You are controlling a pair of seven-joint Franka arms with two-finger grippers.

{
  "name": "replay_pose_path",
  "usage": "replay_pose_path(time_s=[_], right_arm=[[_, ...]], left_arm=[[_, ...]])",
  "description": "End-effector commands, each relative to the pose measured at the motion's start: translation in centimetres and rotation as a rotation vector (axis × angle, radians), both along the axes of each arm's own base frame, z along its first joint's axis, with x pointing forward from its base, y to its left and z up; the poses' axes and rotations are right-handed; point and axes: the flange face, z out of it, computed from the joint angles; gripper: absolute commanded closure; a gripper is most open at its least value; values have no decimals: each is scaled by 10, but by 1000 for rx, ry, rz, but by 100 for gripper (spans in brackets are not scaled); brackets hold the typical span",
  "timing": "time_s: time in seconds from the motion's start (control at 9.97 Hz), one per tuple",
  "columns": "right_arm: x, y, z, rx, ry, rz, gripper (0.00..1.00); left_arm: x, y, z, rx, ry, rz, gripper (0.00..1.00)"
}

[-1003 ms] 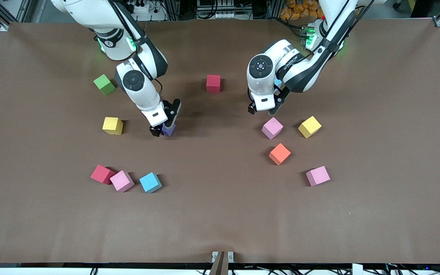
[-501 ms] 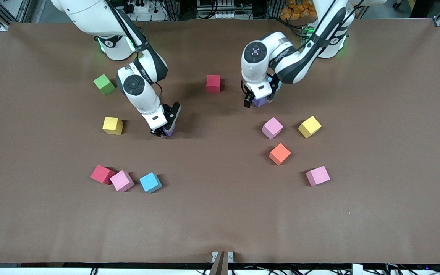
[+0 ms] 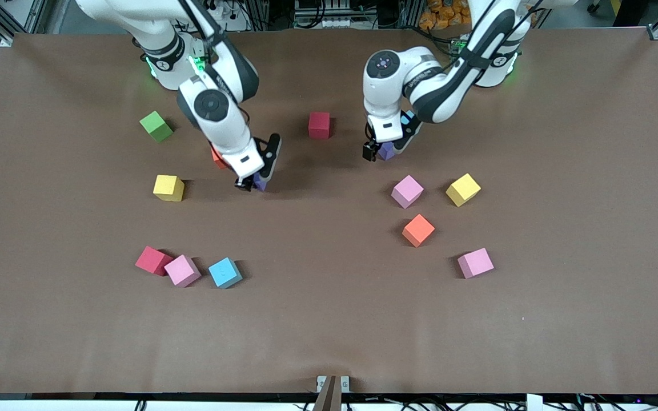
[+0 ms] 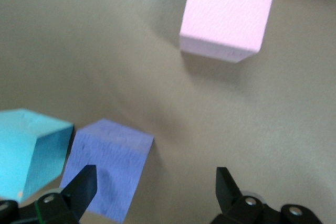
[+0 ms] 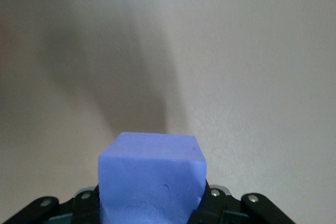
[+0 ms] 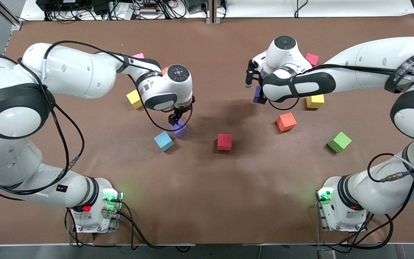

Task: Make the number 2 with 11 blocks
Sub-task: 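Grasp the purple cube beside the cyan cube with the left gripper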

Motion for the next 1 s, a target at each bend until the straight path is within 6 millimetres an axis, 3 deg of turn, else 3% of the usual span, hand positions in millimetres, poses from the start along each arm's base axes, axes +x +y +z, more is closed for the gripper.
replay_pose_path(time_s=[0.0,0.4,0.9], right_arm=[[-8,5,14,0,-14,18,71],[-21,16,14,-25,30,26,73],[-23,41,46,-59,72,14,75]], left_arm=[[7,26,-3,-17,-19,-73,0],[-5,26,-12,-11,12,-119,0],[-11,33,1,-57,40,-133,0]])
